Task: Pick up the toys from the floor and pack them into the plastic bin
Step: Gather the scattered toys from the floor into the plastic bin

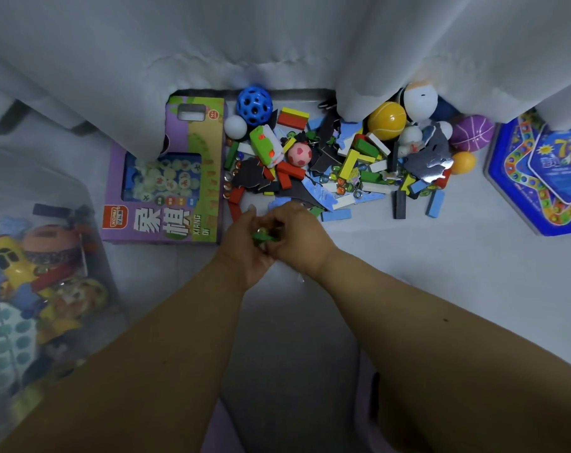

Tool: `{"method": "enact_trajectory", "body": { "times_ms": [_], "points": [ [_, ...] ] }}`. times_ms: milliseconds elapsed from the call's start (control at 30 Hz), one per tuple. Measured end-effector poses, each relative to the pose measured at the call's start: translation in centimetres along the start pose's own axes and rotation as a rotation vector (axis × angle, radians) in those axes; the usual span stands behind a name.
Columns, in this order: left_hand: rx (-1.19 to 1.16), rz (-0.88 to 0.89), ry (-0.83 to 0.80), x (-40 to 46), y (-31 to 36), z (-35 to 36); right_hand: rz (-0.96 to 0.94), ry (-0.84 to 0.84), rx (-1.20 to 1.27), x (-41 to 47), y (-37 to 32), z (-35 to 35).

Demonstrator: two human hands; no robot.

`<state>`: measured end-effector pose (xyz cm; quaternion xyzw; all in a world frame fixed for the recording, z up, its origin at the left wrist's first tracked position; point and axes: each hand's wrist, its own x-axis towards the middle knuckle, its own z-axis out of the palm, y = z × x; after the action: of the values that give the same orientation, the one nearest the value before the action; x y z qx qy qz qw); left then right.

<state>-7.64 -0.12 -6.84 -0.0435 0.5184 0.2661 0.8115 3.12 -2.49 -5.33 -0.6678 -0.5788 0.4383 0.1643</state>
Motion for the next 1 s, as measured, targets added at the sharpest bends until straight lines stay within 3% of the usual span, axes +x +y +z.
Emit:
{"method": "enact_trajectory", "body": {
  "times_ms": [67, 133, 200, 300, 467, 567, 667, 733, 867, 1000],
  "points": [
    [-0.030, -0.005, 0.012, -0.3, -0.2, -0.7, 0.018, 0.030, 0.124, -0.7, -0.4, 0.2],
    [-0.023, 0.006, 0.103, -0.5, -0.3, -1.5, 0.089, 0.175, 0.221, -1.3, 0.1, 0.2],
    [0.017, -0.004, 0.159, -0.7, -0.4, -2.1, 0.138, 0.272, 0.046, -1.3, 1.3, 0.0],
    [0.090, -0.019, 0.186, -0.8, -0.5, -2.3, 0.171, 0.185, -0.304, -0.2, 3.0, -0.1],
    [0.089, -0.007, 0.195, -0.5, -0.9, -2.3, 0.174, 0.076, -0.428, 0.9, 3.9, 1.2],
    [0.295, 0.000, 0.215, -0.2, -1.3, -2.1, 0.155, 0.082, -0.397, 0.3, 4.6, 1.4],
    [0.398, 0.082, 0.197, 0.5, -1.6, -1.6, 0.048, 0.171, -0.116, -0.7, 3.7, 0.9],
    [0.296, 0.103, 0.160, 0.8, -1.4, -1.4, -0.049, 0.209, 0.032, -1.3, 1.7, 0.7],
    [0.028, 0.028, -0.045, 0.6, -0.9, -1.2, -0.184, 0.120, 0.032, -1.9, -0.9, 0.9],
    [0.106, -0.034, -0.014, 0.0, -0.5, -0.8, 0.047, 0.429, -0.004, -0.5, 0.6, -0.7]
  ]
}}
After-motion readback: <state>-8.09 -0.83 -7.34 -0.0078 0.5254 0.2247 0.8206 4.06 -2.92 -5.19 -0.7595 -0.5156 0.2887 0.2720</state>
